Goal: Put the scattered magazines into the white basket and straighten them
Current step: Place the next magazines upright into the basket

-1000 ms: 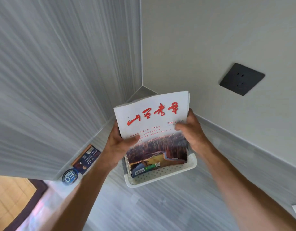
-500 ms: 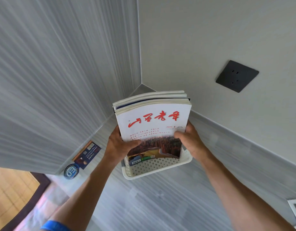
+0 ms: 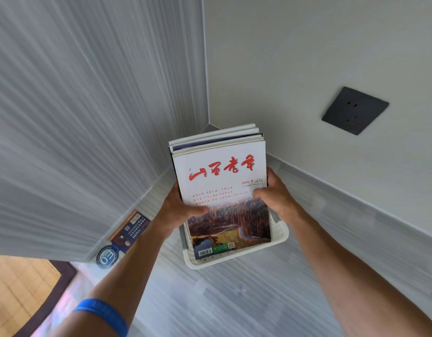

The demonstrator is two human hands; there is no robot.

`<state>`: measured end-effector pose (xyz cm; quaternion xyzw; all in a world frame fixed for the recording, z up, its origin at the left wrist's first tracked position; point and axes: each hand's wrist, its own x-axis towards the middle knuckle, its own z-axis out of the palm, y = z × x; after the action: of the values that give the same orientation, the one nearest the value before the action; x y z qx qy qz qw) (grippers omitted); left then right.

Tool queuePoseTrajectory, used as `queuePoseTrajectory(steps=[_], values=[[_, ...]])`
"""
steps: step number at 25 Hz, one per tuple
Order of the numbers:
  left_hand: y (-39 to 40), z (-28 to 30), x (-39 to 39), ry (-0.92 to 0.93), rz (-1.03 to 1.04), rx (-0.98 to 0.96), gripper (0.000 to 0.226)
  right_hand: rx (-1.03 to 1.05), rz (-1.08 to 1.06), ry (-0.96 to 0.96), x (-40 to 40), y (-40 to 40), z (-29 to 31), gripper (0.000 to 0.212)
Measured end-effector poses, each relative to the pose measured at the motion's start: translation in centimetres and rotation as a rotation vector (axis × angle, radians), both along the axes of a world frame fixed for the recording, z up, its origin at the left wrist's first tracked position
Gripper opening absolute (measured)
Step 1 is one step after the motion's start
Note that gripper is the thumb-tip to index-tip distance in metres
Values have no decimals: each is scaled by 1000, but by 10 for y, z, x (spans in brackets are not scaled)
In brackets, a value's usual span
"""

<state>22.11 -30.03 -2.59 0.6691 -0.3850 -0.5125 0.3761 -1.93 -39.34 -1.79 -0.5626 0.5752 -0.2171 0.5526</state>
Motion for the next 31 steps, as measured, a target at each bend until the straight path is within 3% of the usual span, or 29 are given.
queuePoseTrajectory(steps=[6,9,11,14,18,24,27,31], values=[[3,-2,4,98,100,7,96,3,-6,-37,-7,6,-2,75],[6,9,-1,115,176,41,90,0,-111,-89,-12,16,1,74],[18,21,-11,-35,297,-6,79,-28,-244,-100,-21,30,6,72],[59,39,-56,-258,424,-250,55,-78,-402,-112,-53,84,12,64],[111,49,-170,-274,105,-382,56,4,-570,-34,-125,192,11,58],[146,35,-325,-191,-594,-139,71,125,-751,205,-270,304,-1,53],[166,25,-373,-198,-720,-80,67,158,-704,540,-347,336,-17,61],[187,9,-405,-210,-764,-19,64,367,-494,891,-404,370,-47,90]])
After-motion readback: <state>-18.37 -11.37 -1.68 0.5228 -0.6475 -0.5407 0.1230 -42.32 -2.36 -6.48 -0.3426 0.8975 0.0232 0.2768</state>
